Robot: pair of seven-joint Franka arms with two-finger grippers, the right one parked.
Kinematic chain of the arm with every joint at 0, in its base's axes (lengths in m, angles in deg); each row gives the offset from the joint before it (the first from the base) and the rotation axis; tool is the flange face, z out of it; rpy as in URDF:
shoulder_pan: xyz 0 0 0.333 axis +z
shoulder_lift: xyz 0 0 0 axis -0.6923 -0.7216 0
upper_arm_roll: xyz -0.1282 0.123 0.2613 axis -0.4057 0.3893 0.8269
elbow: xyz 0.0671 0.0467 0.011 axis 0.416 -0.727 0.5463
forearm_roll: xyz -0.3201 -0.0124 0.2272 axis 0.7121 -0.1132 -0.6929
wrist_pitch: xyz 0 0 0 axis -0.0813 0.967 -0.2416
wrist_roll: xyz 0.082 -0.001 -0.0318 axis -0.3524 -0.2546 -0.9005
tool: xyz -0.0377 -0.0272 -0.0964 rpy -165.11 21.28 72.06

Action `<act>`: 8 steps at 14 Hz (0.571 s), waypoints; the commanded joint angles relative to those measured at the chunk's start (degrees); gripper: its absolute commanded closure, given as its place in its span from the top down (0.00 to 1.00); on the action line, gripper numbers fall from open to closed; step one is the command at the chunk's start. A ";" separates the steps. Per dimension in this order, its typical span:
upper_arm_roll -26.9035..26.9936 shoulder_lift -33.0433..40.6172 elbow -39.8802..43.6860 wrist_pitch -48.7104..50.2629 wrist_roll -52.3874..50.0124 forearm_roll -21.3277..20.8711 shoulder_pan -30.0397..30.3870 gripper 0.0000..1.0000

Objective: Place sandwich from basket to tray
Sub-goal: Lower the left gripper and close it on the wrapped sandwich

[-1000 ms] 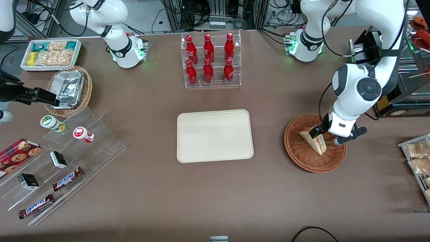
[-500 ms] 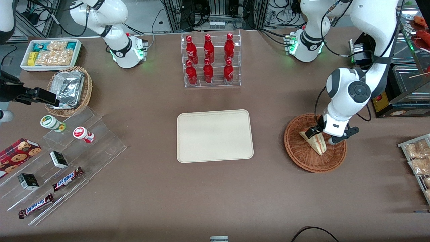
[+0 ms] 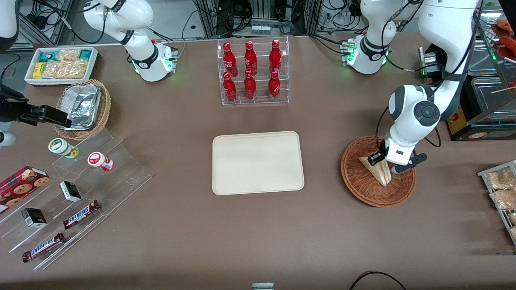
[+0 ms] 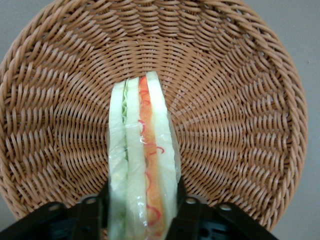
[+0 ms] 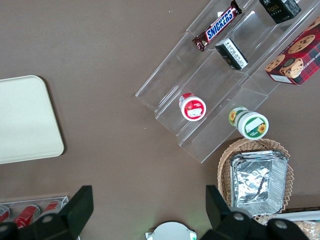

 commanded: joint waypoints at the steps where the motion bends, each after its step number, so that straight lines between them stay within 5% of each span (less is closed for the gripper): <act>1: 0.29 3.02 0.30 0.81 -1.72 -1.34 -0.34 0.00; 8: -1.03 5.40 23.11 32.32 -1.28 -3.36 -4.19 0.00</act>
